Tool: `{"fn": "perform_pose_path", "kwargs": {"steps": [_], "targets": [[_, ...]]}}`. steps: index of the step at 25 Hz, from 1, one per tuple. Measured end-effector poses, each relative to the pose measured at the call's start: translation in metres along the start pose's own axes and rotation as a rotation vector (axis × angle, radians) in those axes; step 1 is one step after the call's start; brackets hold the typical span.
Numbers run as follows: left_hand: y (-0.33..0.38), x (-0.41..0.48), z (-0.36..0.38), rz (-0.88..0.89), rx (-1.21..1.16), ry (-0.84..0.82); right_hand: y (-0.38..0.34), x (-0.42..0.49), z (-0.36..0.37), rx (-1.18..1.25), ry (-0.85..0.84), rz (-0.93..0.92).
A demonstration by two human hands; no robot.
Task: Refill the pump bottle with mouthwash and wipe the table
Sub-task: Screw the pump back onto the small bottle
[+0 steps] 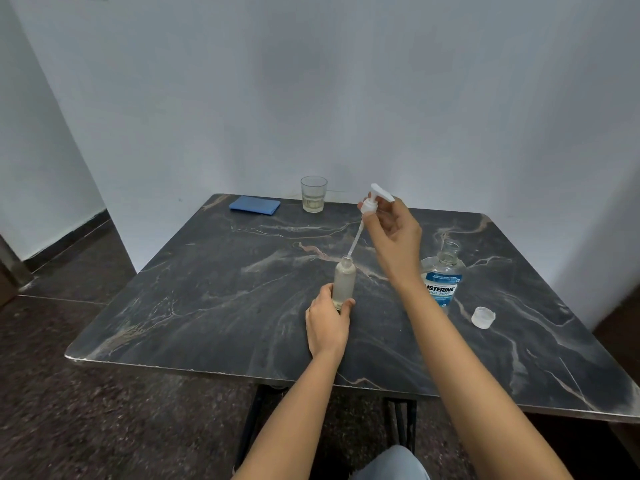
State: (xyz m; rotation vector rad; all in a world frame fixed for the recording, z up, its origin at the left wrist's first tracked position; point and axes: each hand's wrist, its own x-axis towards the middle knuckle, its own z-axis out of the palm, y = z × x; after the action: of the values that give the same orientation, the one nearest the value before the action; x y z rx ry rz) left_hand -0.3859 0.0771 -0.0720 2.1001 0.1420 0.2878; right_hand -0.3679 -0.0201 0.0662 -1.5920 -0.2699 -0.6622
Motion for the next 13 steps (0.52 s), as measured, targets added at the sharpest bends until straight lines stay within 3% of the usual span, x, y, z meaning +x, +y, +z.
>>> {"fn": "perform_pose_path", "kwargs": {"steps": [13], "targets": [[0.002,0.000,-0.001,0.017,-0.011,0.006,0.048,-0.024,0.003,-0.191,-0.229,0.115]]}}
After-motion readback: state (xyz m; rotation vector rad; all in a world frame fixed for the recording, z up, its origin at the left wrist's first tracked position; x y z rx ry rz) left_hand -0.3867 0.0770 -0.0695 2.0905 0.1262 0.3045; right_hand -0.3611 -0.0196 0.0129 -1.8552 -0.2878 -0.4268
